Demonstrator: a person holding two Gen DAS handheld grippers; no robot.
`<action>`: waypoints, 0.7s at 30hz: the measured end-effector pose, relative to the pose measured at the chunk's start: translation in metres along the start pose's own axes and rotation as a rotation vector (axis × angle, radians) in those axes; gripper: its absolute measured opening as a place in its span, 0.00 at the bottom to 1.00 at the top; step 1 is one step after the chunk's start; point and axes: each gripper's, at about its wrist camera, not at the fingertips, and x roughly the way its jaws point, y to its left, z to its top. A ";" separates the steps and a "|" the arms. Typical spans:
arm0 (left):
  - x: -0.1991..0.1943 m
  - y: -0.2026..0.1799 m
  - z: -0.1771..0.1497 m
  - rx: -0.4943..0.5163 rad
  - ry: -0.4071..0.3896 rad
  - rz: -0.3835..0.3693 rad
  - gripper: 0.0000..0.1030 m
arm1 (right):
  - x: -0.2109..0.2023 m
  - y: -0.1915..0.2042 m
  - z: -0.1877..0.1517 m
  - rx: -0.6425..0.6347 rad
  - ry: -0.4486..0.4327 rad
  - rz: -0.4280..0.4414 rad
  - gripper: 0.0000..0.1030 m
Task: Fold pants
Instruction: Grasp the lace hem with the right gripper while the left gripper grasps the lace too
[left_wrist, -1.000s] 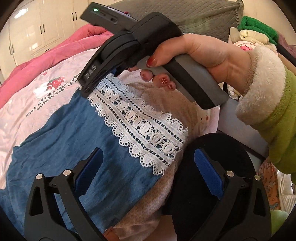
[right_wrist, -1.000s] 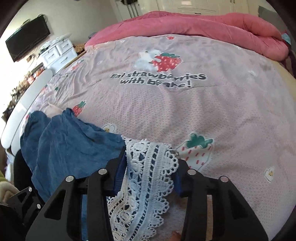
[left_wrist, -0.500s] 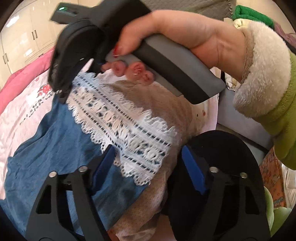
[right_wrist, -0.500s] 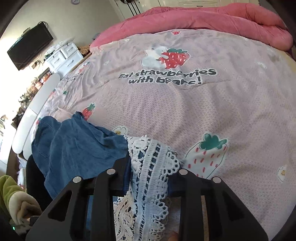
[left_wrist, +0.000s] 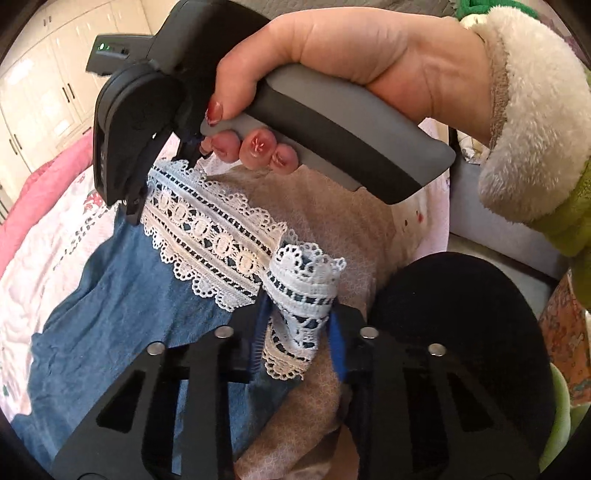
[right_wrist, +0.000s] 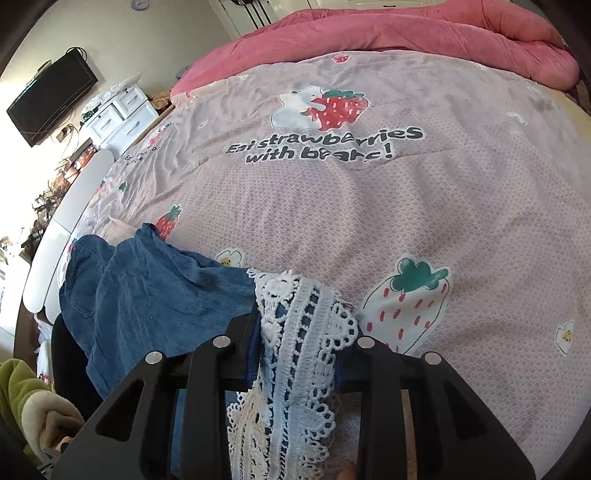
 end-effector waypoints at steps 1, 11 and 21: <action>-0.002 0.002 -0.001 -0.009 -0.005 -0.005 0.16 | -0.001 0.001 0.000 0.002 -0.003 -0.003 0.27; -0.033 0.034 -0.011 -0.101 -0.094 -0.052 0.13 | -0.017 0.024 0.008 0.015 -0.026 -0.036 0.26; -0.075 0.080 -0.054 -0.272 -0.161 -0.056 0.13 | 0.001 0.090 0.037 -0.008 0.023 -0.093 0.26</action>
